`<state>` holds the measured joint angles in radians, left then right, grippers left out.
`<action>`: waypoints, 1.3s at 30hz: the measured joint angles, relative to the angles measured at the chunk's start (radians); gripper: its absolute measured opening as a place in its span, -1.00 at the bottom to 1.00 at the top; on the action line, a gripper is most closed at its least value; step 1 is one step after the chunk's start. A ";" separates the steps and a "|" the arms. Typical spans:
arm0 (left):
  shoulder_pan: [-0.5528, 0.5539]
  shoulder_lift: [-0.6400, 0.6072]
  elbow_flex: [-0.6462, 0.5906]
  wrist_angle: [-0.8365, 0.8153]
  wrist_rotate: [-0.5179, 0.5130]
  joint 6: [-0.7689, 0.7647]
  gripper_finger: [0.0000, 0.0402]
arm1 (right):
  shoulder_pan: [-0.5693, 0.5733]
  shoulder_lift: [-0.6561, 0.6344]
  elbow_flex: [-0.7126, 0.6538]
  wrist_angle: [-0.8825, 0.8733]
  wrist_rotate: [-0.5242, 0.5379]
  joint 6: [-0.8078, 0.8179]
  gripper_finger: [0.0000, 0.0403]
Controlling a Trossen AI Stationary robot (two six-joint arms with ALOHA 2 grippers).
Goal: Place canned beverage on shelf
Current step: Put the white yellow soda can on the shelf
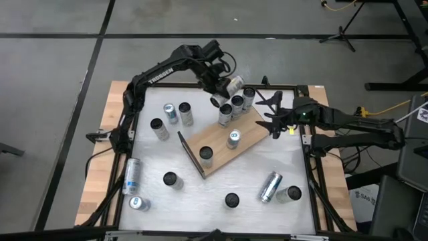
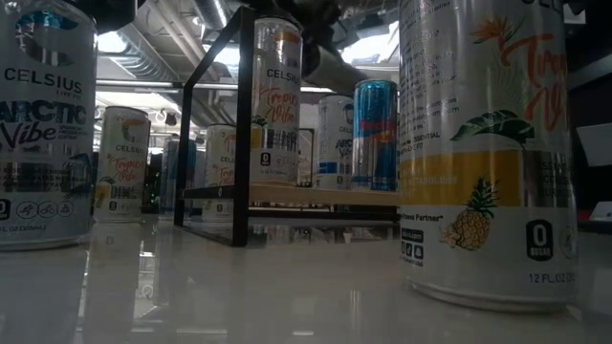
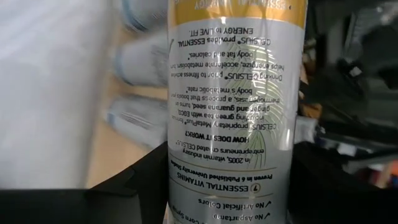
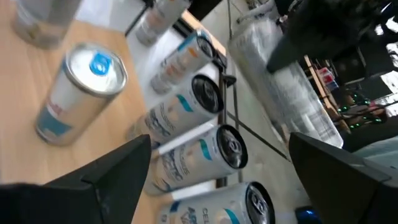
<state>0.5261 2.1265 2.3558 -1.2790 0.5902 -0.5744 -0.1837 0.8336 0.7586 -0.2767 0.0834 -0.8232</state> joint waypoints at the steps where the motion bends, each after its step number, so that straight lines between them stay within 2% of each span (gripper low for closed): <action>1: -0.009 0.000 0.000 0.002 0.012 -0.002 0.14 | 0.000 0.008 0.000 0.001 0.009 -0.013 0.84; 12: -0.091 0.000 0.000 0.026 0.088 -0.054 0.14 | 0.000 0.055 0.000 0.168 0.048 -0.103 0.84; 20: -0.129 0.000 0.000 0.123 0.174 -0.133 0.14 | 0.000 0.055 0.000 0.281 0.046 -0.172 0.84; 30: -0.156 0.000 0.000 0.240 0.230 -0.265 0.14 | 0.001 0.055 0.000 0.283 0.017 -0.286 0.84; 39: -0.190 0.000 0.000 0.294 0.246 -0.368 0.15 | 0.000 0.055 0.000 0.283 -0.077 -0.284 0.84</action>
<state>0.3364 2.1262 2.3562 -0.9852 0.8362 -0.9426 -0.1833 0.8886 0.7586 0.0063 0.0068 -1.1072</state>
